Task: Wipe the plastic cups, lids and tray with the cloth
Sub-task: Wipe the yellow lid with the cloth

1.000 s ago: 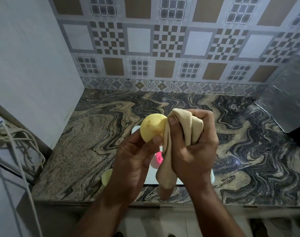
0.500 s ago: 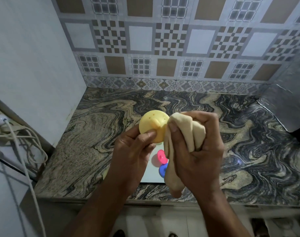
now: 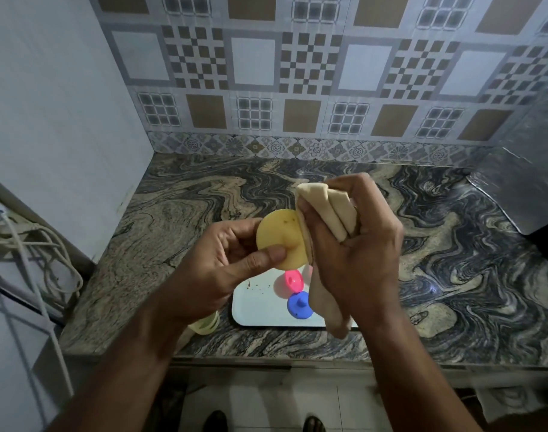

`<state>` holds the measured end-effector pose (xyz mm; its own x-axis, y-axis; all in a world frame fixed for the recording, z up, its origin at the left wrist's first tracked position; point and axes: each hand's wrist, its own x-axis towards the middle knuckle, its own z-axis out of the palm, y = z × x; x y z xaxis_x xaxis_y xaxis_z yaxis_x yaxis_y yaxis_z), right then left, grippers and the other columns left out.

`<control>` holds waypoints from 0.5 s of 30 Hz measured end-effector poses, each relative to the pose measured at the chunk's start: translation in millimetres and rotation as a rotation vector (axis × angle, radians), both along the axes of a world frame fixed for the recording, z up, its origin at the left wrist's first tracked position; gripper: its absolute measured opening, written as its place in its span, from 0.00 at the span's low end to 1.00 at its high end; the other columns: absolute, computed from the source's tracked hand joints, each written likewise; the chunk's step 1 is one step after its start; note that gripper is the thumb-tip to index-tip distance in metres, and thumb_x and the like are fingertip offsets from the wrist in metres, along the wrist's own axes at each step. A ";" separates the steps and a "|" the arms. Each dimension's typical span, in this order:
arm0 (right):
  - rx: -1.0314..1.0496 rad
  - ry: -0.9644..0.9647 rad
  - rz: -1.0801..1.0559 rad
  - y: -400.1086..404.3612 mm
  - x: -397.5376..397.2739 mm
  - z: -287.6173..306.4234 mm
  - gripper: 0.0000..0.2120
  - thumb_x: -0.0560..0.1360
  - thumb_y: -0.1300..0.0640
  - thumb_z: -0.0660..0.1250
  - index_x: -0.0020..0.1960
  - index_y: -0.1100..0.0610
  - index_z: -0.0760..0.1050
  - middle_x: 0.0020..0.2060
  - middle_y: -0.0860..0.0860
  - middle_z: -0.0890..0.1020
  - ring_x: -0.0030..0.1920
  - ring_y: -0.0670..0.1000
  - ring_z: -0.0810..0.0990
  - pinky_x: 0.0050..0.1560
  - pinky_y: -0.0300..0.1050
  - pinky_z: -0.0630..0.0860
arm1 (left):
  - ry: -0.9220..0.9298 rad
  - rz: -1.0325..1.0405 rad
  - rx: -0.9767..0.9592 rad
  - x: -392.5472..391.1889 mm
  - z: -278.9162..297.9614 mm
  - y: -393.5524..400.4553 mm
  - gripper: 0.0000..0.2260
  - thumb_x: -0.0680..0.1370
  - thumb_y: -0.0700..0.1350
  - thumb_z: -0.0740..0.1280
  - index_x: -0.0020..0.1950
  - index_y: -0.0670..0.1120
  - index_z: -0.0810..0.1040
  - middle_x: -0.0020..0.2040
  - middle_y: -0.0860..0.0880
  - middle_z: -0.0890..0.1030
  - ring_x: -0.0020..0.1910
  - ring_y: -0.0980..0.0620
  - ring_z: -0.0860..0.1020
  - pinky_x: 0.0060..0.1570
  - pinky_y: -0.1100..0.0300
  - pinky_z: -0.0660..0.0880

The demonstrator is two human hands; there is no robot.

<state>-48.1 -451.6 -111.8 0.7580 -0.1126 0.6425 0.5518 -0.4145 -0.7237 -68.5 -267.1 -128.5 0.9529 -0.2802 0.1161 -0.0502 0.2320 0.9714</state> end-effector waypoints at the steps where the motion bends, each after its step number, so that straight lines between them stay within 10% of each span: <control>1: 0.047 0.018 0.004 0.3 1.8 1.2 0.10 0.78 0.55 0.77 0.49 0.57 0.77 0.41 0.48 0.81 0.39 0.48 0.80 0.38 0.45 0.76 | -0.004 -0.002 -0.007 1.3 -1.0 0.9 0.15 0.77 0.44 0.76 0.60 0.38 0.84 0.56 0.40 0.87 0.57 0.43 0.84 0.59 0.54 0.80; 15: 0.264 -0.014 -0.045 16.3 -21.6 -19.0 0.11 0.78 0.51 0.75 0.51 0.50 0.72 0.41 0.36 0.82 0.38 0.40 0.82 0.39 0.34 0.77 | 0.214 0.251 -0.471 -3.7 -3.3 -35.2 0.12 0.76 0.39 0.67 0.53 0.45 0.88 0.51 0.45 0.88 0.48 0.52 0.86 0.48 0.60 0.83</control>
<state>-69.7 -435.3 -130.8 0.7397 -0.3110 0.5967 0.5478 -0.2366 -0.8024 -72.3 -302.3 -131.8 0.9995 -0.0071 -0.0292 0.0269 0.6487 0.7606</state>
